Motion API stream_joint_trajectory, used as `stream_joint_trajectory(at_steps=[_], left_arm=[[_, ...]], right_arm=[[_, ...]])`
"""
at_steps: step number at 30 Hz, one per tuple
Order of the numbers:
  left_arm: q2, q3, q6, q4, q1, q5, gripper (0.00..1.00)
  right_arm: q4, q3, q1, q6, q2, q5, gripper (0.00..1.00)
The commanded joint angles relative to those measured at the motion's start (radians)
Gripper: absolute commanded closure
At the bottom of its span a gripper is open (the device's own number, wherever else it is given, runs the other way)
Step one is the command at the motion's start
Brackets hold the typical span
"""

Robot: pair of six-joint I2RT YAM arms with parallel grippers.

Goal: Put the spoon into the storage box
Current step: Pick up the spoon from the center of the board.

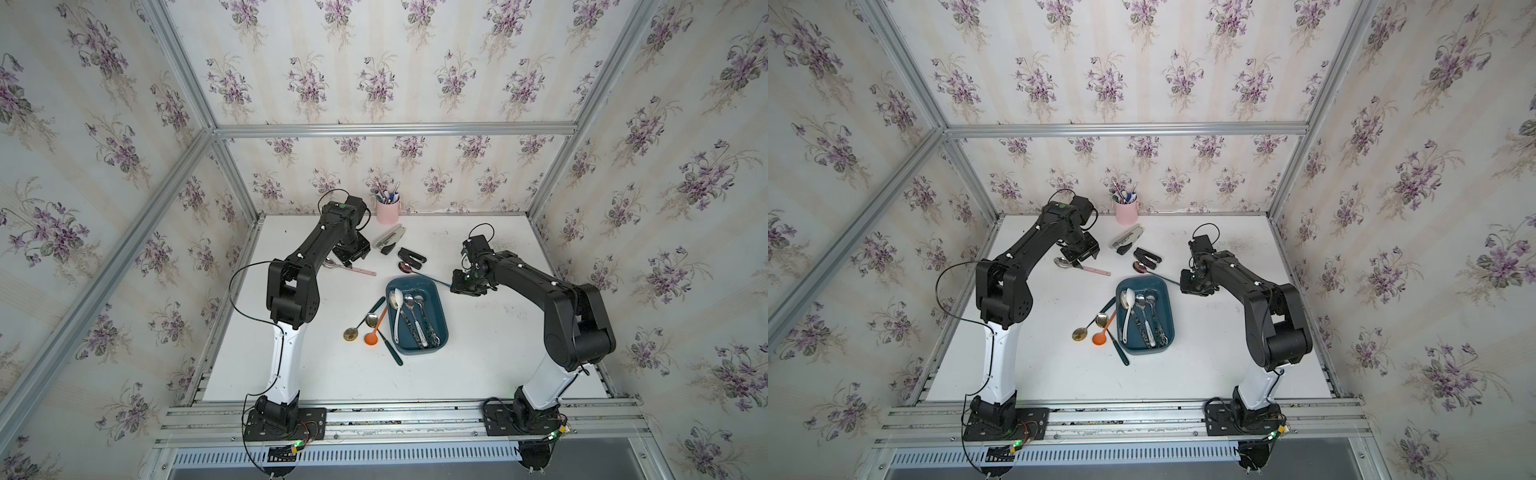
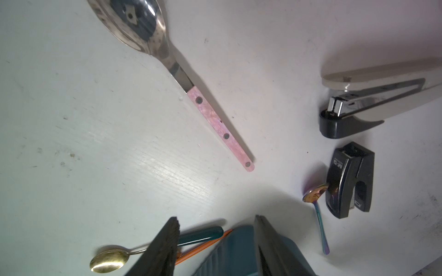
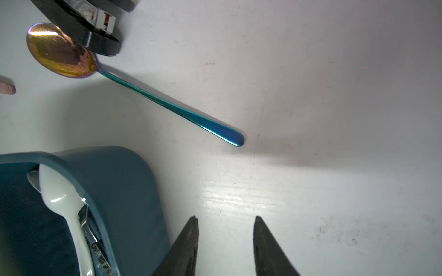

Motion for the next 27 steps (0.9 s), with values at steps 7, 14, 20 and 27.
stream_joint_trajectory(at_steps=[7,14,20,27], left_arm=[[0.101,0.056,-0.219,0.009,0.019,-0.014,0.42],[0.174,0.104,-0.287,-0.009,0.023,-0.062,0.43],[0.214,0.113,-0.304,-0.030,0.025,-0.122,0.44],[0.262,0.181,-0.300,-0.032,0.030,-0.178,0.48]], right_arm=[[-0.006,0.015,0.001,-0.021,0.040,0.005,0.60],[-0.002,0.015,0.001,-0.033,0.060,-0.003,0.60],[0.004,0.009,-0.001,-0.041,0.066,0.002,0.60],[0.006,0.011,-0.001,-0.043,0.072,-0.011,0.60]])
